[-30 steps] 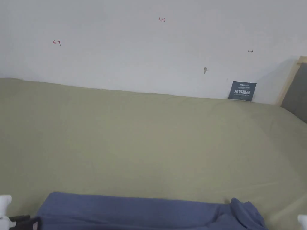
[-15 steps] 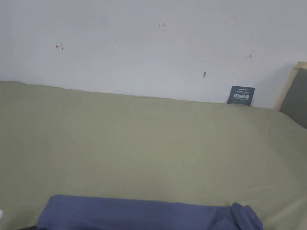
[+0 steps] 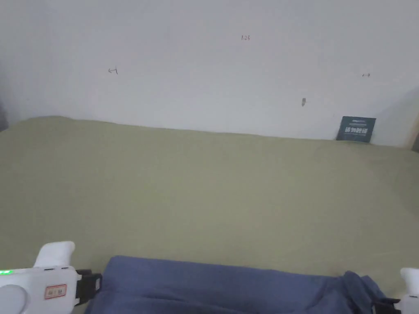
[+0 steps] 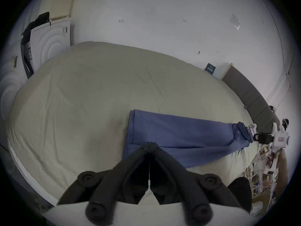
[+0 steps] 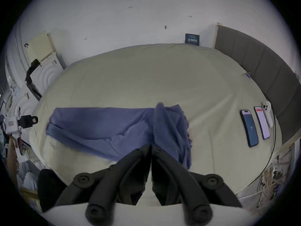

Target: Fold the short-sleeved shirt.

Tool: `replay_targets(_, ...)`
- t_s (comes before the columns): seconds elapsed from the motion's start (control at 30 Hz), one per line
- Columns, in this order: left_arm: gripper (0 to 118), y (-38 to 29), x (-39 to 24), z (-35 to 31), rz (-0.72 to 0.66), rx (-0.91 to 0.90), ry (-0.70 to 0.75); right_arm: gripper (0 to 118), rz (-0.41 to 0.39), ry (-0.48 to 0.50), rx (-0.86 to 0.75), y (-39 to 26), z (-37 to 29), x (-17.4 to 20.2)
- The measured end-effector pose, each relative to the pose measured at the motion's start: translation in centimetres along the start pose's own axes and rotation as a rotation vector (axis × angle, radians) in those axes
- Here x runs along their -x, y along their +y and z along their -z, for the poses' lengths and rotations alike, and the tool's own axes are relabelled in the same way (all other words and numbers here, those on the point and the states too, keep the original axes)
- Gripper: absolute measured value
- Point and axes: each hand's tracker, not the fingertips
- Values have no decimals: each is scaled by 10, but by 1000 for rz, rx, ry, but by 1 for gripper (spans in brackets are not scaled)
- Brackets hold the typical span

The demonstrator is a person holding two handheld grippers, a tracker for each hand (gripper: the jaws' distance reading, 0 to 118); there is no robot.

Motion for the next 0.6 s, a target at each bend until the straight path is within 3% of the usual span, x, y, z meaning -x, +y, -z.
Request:
replay_targets(0.13,0,8,33,20,-62,38,-25,6,-11,30,9,0,8,11)
replay_targets(0.27,0,25,66,34,-155,44,-161,6,-21,18,6,2,16,18)
replay_targets(0.4,0,40,75,43,-129,61,-176,6,-8,6,16,5,24,18)
replay_targets(0.5,0,51,96,65,-151,129,-354,6,-1,9,21,4,28,22)
replay_targets(0.53,12,52,99,69,-139,136,-382,6,-1,12,20,4,28,21)
replay_targets(0.57,36,50,100,72,-111,131,-419,6,-1,15,19,5,27,22)
replay_targets(0.6,70,48,105,79,-144,148,-451,6,-4,19,17,4,27,23)
